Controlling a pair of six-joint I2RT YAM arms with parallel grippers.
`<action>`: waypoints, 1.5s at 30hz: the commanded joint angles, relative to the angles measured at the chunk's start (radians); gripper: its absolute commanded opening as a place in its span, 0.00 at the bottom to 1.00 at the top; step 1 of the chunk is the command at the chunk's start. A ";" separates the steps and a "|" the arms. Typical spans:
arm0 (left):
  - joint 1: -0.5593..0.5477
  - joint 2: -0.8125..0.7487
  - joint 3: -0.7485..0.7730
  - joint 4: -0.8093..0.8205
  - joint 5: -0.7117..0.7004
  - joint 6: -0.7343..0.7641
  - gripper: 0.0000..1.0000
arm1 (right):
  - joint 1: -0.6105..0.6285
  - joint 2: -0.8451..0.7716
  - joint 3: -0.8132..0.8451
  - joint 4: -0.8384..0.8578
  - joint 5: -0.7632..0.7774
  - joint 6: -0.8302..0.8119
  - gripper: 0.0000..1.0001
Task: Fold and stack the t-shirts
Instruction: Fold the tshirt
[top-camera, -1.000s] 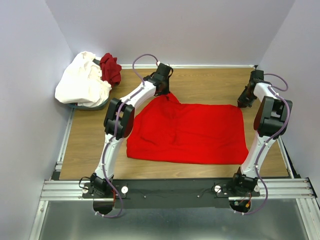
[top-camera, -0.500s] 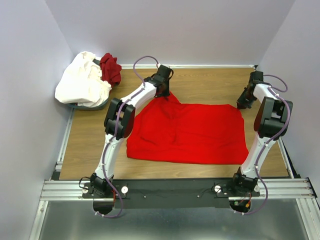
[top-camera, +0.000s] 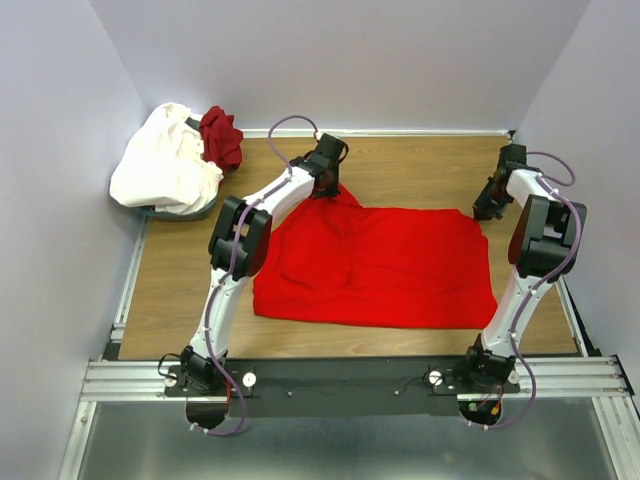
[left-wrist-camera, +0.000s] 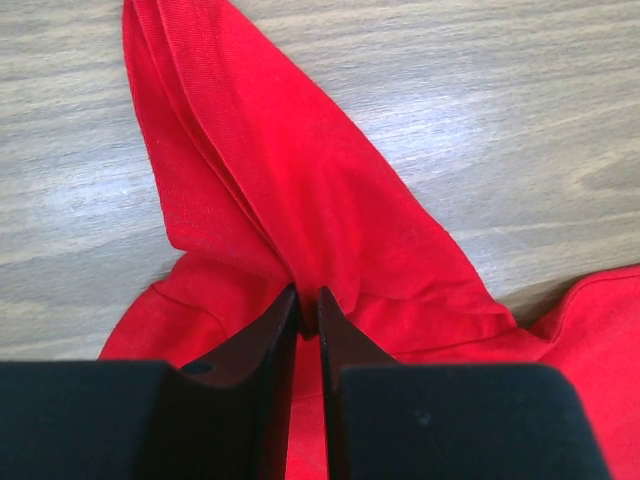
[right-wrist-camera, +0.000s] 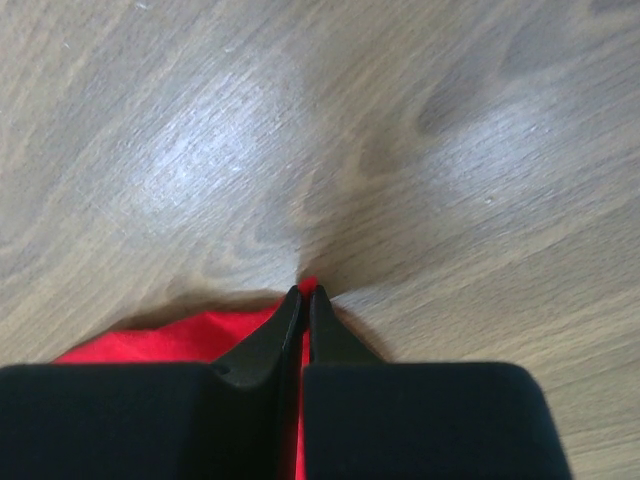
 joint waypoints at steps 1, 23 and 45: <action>-0.011 -0.055 -0.011 -0.009 -0.042 -0.002 0.21 | -0.002 -0.017 -0.036 -0.041 -0.012 -0.014 0.09; -0.045 -0.098 -0.049 -0.038 -0.133 0.007 0.23 | -0.002 -0.057 -0.066 -0.039 -0.015 -0.018 0.09; -0.052 -0.130 -0.043 -0.031 -0.168 0.000 0.29 | -0.002 -0.080 -0.091 -0.039 -0.018 -0.023 0.09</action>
